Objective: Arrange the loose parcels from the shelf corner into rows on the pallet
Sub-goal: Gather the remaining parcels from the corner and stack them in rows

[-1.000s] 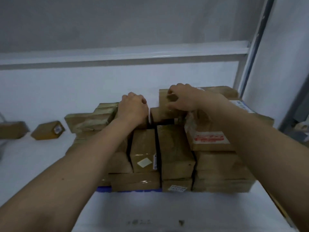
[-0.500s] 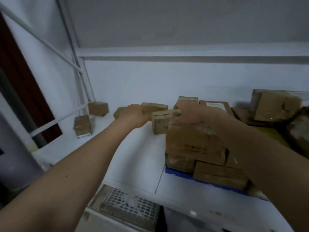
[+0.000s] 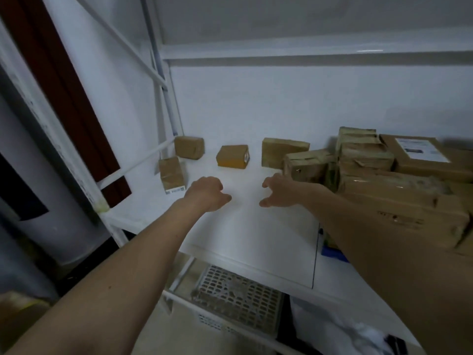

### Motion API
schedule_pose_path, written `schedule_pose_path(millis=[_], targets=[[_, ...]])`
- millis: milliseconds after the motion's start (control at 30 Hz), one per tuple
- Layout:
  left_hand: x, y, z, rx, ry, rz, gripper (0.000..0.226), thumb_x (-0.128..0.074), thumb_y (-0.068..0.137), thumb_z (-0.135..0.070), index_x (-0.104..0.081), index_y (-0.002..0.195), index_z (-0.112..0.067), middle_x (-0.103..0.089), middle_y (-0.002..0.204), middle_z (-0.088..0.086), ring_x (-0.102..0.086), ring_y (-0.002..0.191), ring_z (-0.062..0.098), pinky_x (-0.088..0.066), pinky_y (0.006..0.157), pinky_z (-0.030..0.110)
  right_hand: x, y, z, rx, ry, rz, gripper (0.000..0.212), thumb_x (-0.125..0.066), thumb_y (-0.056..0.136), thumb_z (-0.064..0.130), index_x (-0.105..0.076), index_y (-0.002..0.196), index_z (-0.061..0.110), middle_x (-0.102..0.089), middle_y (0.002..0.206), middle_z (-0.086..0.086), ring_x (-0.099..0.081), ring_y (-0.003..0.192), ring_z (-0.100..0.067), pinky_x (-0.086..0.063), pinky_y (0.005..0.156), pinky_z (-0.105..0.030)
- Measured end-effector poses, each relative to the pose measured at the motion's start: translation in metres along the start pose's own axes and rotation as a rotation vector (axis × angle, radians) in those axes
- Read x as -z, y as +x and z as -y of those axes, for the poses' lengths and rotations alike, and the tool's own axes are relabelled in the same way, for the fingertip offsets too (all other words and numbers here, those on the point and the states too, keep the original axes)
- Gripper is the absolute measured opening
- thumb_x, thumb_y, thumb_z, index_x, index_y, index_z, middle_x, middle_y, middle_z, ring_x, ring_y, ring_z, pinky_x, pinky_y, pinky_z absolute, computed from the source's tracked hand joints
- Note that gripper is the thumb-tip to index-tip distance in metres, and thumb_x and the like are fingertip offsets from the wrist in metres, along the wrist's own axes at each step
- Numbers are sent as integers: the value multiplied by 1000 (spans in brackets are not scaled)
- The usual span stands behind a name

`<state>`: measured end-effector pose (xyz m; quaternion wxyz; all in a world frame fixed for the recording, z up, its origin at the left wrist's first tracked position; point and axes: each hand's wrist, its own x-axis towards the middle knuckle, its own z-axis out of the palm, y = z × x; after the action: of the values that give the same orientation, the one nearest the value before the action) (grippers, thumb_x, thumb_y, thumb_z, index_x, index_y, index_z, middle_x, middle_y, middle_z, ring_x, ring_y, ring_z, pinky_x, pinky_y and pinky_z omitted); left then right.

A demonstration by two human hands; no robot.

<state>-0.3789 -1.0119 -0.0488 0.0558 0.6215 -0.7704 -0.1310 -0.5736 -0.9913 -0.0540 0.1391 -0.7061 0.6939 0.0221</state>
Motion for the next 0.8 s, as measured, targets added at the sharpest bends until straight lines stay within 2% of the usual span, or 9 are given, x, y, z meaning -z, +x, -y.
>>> schedule_pose_path(millis=[300,433,533,667,800], targets=[[-21,81,1,-53,-4,102,57,-57,90,-45,-48,137,-15,-43,144,8,-40,132,28,-34,104,34,-14,83,-18,-193,34,-13,71,-56,91,41,-24,147,10,-20,153,-16,-17,141,-37,-27,111,-46],[-26,135,-16,-79,-26,156,64,-57,90,-48,-40,143,-17,-36,150,8,-36,135,26,-33,106,34,-3,123,-38,-309,3,-62,63,-55,89,24,-26,142,6,-20,148,-21,-19,137,-41,-29,107,-49],[-33,171,-26,-99,-88,166,66,-60,89,-47,-40,143,-16,-36,150,6,-37,135,25,-34,106,34,4,150,-58,-354,-135,-88,62,-54,84,13,-27,140,6,-27,143,-21,-26,132,-41,-35,100,-50],[-48,207,-29,-110,-122,180,66,-63,87,-47,-42,141,-16,-40,147,7,-40,132,25,-37,106,35,10,186,-79,-380,-347,-94,71,-53,89,22,-16,148,8,-26,145,-16,-22,136,-40,-34,102,-51],[-58,231,-23,-110,-156,218,67,-65,86,-46,-43,141,-15,-38,148,7,-40,132,26,-37,107,37,4,208,-95,-369,-478,-50,76,-55,89,32,-13,149,11,-24,149,-13,-21,137,-38,-34,104,-49]])
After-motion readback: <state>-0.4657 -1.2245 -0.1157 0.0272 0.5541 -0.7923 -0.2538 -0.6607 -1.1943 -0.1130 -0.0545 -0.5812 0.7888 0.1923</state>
